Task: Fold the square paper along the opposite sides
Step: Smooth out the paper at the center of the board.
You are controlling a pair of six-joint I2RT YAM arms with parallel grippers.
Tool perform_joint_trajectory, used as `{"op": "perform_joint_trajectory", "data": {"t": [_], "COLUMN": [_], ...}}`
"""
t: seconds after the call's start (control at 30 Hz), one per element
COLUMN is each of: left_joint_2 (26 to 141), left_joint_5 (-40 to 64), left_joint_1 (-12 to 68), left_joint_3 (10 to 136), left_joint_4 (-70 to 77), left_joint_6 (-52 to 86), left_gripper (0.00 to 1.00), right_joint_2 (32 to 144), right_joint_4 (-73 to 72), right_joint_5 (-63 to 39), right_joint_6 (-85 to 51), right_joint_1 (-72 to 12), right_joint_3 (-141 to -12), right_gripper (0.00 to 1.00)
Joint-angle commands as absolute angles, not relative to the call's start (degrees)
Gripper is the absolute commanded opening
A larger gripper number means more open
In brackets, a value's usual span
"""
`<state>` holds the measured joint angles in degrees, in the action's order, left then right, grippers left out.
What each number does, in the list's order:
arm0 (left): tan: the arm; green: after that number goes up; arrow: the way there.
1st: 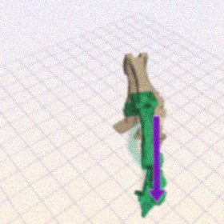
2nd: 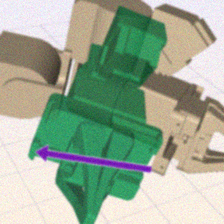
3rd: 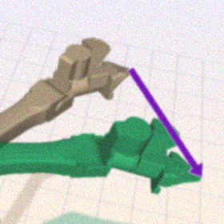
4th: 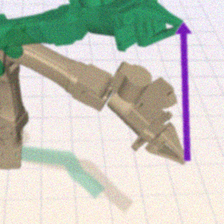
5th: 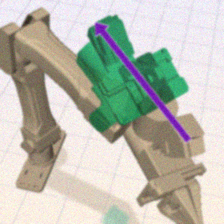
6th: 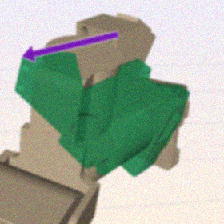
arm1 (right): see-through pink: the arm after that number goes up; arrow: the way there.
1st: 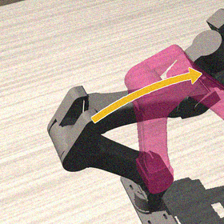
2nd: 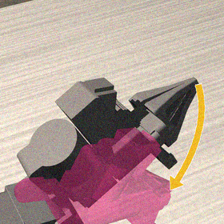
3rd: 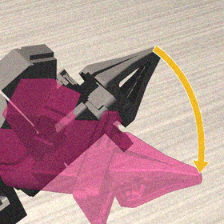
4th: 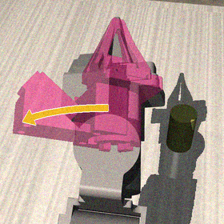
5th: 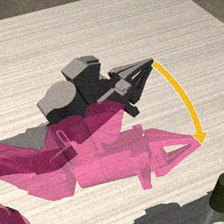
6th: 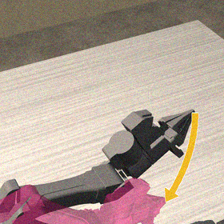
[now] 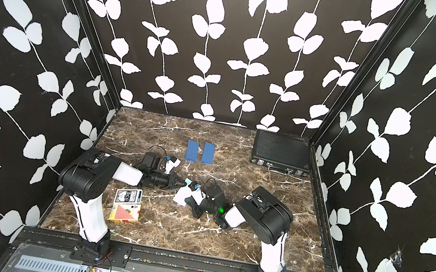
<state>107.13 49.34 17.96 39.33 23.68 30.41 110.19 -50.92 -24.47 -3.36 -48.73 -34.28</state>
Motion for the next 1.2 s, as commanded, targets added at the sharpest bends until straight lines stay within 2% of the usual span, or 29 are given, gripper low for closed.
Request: {"op": "perform_joint_trajectory", "data": {"t": [0.0, 0.6, 0.77, 0.87, 1.0, 1.17], "left_joint_2": [110.4, 110.7, 110.9, 110.5, 108.8, 108.1], "left_joint_5": [41.7, 42.3, 42.5, 42.5, 41.4, 40.5], "left_joint_1": [15.7, 15.7, 15.7, 15.8, 15.8, 15.8], "left_joint_3": [37.3, 37.2, 36.4, 35.6, 34.4, 32.5], "left_joint_4": [16.0, 15.8, 16.5, 16.9, 15.9, 17.1], "left_joint_6": [28.0, 28.2, 28.7, 29.0, 29.3, 31.3], "left_gripper": [0.00, 0.00, 0.00, 0.00, 0.00, 0.00], "right_joint_2": [111.7, 107.8, 99.5, 97.3, 99.2, 107.4], "right_joint_4": [-39.6, -42.8, -51.4, -51.4, -51.7, -50.8], "right_joint_5": [-25.1, -23.2, -23.4, -17.9, -9.3, -11.5], "right_joint_6": [-3.3, -6.2, -9.6, -6.5, 0.1, 1.9], "right_joint_1": [-50.7, -53.7, -49.9, -47.2, -45.5, -44.7], "right_joint_3": [-31.3, -26.3, -25.1, -27.5, -31.7, -40.2], "right_gripper": [0.00, 0.00, 0.00, 0.00, 0.00, 0.00]}}
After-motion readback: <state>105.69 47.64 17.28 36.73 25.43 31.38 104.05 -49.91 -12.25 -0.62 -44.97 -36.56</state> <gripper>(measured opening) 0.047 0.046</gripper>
